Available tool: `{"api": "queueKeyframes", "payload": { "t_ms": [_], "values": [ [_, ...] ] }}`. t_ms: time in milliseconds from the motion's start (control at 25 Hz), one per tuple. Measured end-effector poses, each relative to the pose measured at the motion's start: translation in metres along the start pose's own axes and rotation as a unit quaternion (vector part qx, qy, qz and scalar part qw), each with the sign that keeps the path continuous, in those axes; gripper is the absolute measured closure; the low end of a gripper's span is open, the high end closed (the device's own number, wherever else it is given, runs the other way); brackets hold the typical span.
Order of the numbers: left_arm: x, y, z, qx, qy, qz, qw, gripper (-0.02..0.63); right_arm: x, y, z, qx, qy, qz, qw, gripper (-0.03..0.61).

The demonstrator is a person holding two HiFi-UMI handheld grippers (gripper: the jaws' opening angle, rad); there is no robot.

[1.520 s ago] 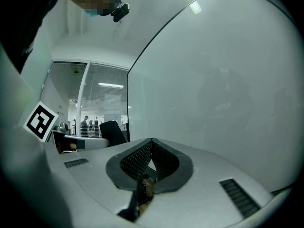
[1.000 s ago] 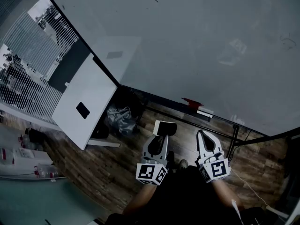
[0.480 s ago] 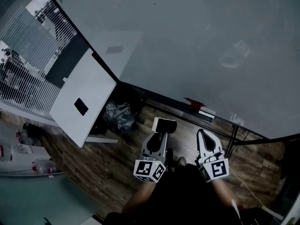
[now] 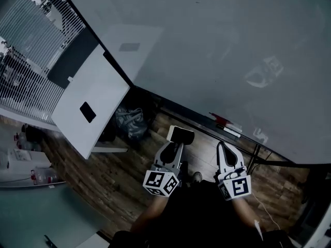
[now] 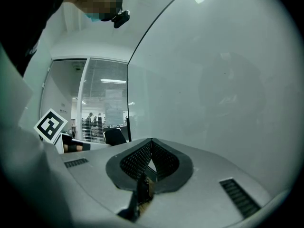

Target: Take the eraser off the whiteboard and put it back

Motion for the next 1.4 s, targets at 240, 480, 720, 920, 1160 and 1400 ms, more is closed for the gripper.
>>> {"api": "queueKeyframes", "payload": {
  "t_ms": [240, 480, 720, 920, 1160, 1400],
  "values": [
    [0.009, -0.020, 0.022, 0.003, -0.006, -0.018, 0.9998, 0.495, -0.004, 0.007, 0.033, 0.015, -0.011, 0.005, 1.000, 0.563],
    [0.015, -0.044, 0.039, 0.006, -0.016, -0.030, 0.9994, 0.495, -0.007, 0.006, 0.064, 0.028, -0.022, -0.009, 0.999, 0.563],
    [0.019, -0.067, 0.053, -0.005, -0.034, -0.059, 0.9977, 0.495, -0.004, -0.002, 0.093, 0.017, -0.048, 0.000, 0.999, 0.563],
    [0.018, -0.087, 0.061, -0.015, -0.044, -0.078, 0.9959, 0.495, -0.005, -0.010, 0.114, 0.008, -0.031, -0.001, 0.999, 0.563],
    [0.019, -0.100, 0.075, -0.014, -0.055, -0.079, 0.9953, 0.495, -0.008, -0.010, 0.130, 0.012, -0.037, -0.002, 0.999, 0.563],
    [0.015, -0.096, 0.077, -0.013, -0.057, -0.097, 0.9936, 0.495, -0.006, -0.006, 0.133, 0.025, -0.032, 0.002, 0.999, 0.563]
  ]
}}
Point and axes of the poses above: the fingertips, and each gripper's own axes: z forward along the fingers, y to its right, x out of its top, the point moved 7 cm from there along -z, backward along the fingers, and after that the axes turned 8 degrees about x, right-handed, at the moved point
